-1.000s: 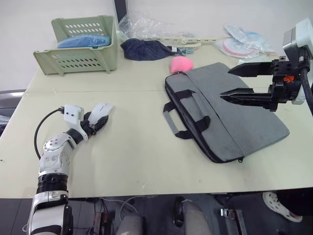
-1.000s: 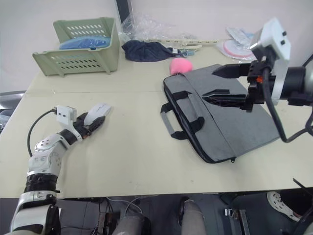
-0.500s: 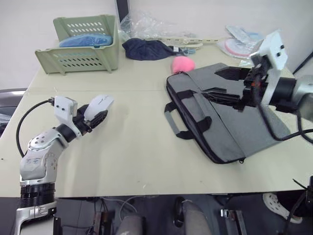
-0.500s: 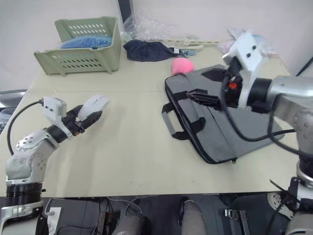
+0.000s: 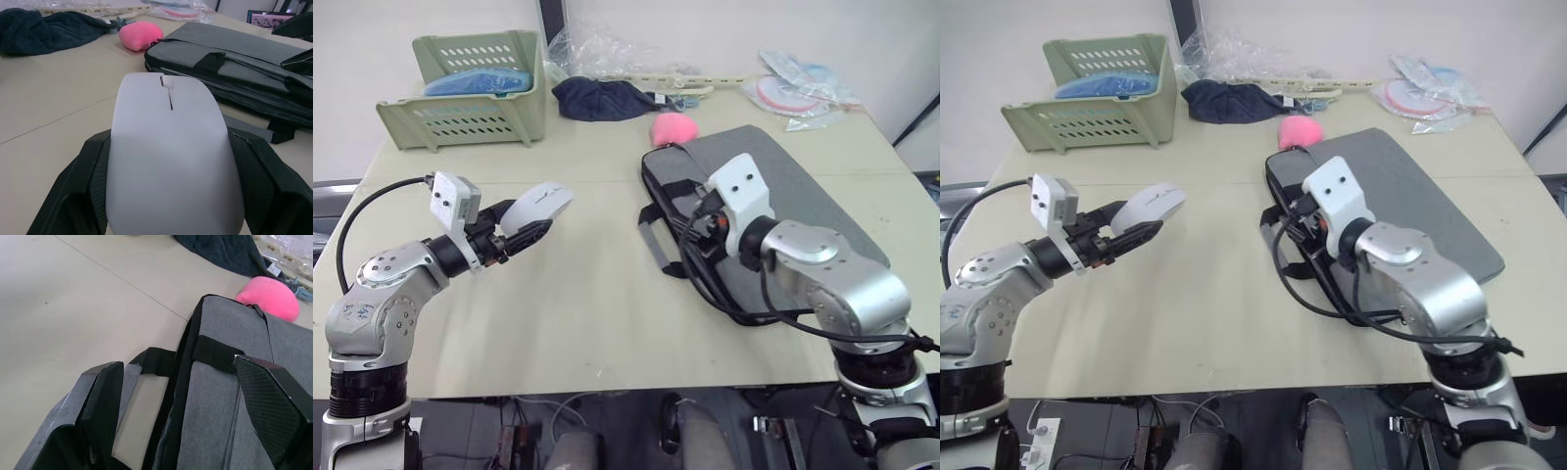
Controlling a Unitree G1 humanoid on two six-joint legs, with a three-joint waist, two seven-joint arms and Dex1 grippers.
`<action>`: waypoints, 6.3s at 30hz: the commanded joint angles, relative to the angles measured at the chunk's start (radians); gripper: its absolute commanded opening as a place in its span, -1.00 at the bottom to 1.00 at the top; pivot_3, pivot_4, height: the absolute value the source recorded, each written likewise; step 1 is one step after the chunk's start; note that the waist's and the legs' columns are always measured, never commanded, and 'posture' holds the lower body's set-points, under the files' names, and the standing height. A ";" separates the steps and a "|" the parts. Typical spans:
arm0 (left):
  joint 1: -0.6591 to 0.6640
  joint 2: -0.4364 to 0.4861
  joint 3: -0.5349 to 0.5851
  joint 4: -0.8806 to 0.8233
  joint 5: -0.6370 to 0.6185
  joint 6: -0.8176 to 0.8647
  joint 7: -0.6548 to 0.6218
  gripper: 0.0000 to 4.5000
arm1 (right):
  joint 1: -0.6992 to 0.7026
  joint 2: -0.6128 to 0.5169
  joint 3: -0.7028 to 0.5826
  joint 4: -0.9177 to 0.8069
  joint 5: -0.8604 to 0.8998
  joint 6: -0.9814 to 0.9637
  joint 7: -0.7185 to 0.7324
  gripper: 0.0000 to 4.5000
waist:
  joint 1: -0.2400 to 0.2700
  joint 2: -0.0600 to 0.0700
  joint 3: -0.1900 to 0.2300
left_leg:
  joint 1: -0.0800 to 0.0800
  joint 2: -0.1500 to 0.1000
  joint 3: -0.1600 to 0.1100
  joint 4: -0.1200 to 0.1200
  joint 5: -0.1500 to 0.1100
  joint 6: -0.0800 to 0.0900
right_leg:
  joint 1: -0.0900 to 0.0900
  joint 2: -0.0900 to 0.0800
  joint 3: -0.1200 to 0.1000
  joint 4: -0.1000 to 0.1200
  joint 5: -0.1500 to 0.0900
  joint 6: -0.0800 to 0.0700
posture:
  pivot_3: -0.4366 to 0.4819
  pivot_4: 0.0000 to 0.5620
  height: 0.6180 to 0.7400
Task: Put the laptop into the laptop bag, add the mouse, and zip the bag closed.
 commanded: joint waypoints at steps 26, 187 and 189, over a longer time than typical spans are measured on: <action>-0.027 -0.011 -0.007 -0.048 -0.024 0.010 0.005 0.24 | 0.131 0.181 0.065 0.140 -0.344 -0.121 -0.108 0.76 | -0.018 0.000 0.000 | 0.001 0.000 0.000 -0.001 0.000 0.000 | 0.000 0.000 0.000 0.000 0.000 0.000 | -0.05 -0.47 1.00; -0.427 -0.576 -0.340 0.648 0.436 -0.379 -0.168 0.96 | -0.259 -0.003 -0.038 0.001 -0.161 0.189 0.201 -1.00 | -0.018 0.000 0.000 | -0.001 -0.001 0.000 0.000 0.001 0.004 | 0.000 -0.001 0.000 0.000 0.000 0.000 | -0.05 -0.47 1.00; -0.362 -0.544 -0.335 0.480 0.397 -0.259 -0.159 0.96 | -0.239 -0.001 -0.028 -0.003 -0.159 0.176 0.207 -1.00 | -0.018 0.000 0.000 | -0.001 -0.001 0.000 0.000 0.001 0.004 | -0.001 -0.001 0.000 0.000 0.000 0.000 | -0.05 -0.47 1.00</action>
